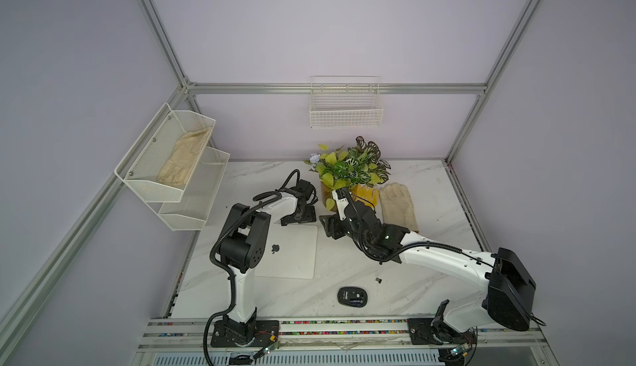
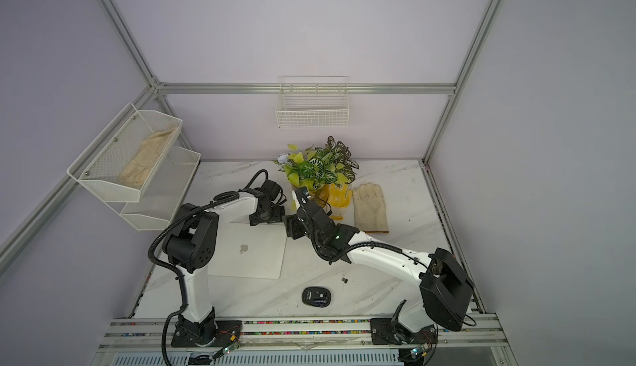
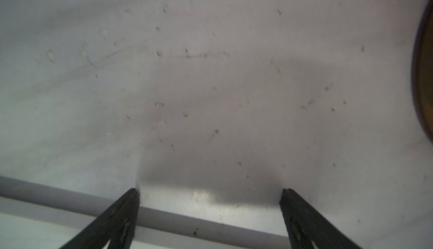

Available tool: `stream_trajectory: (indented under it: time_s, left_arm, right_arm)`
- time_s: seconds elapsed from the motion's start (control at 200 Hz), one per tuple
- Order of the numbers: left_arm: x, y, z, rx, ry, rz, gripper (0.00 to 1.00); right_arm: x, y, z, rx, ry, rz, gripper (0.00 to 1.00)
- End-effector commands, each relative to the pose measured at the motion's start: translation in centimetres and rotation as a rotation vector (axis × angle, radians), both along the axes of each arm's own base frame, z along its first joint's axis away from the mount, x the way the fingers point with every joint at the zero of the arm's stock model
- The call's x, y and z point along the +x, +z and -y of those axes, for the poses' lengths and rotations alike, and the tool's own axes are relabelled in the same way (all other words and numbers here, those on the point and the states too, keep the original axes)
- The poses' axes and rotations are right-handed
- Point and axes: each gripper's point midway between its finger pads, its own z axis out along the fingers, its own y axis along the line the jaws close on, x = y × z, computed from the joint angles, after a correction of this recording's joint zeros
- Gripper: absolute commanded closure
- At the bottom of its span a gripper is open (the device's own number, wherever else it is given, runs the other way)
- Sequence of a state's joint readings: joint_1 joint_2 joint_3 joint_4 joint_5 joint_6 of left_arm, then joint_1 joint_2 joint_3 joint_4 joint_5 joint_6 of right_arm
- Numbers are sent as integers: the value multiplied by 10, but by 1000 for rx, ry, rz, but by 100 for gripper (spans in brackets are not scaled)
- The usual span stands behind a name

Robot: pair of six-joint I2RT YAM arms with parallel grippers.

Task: Insert the wireless mouse receiver into the laptop
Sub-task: Adjust the laptop at the center of the board.

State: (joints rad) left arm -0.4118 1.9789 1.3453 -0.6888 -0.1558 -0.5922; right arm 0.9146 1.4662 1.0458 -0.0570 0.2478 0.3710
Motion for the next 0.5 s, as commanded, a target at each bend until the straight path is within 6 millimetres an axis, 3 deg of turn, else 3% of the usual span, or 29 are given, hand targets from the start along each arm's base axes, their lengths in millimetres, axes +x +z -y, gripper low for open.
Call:
stream_trajectory:
  time_s: [0.0,0.17,0.265,0.335,0.43,0.495]
  left_arm:
    - [-75,-28,0,-10,20,-232,6]
    - [-106,-29,-7,-4,36,-249,6]
    - [-111,-20,-13,-5,64,-204,3]
    - [-100,0,-18,-7,95,-114,0]
    - [-81,42,-25,-12,153,41,0]
    - [-78,68,-45,45,257,118,0]
  right_arm:
    - [5,13,24,21,-107,27,28]
    - [1,10,40,19,-150,11,27]
    - [-5,9,47,26,-153,1,26]
    - [-7,3,48,26,-151,-15,26]
    - [-11,-3,45,35,-130,-39,26]
    - [-13,-5,41,39,-109,-49,26]
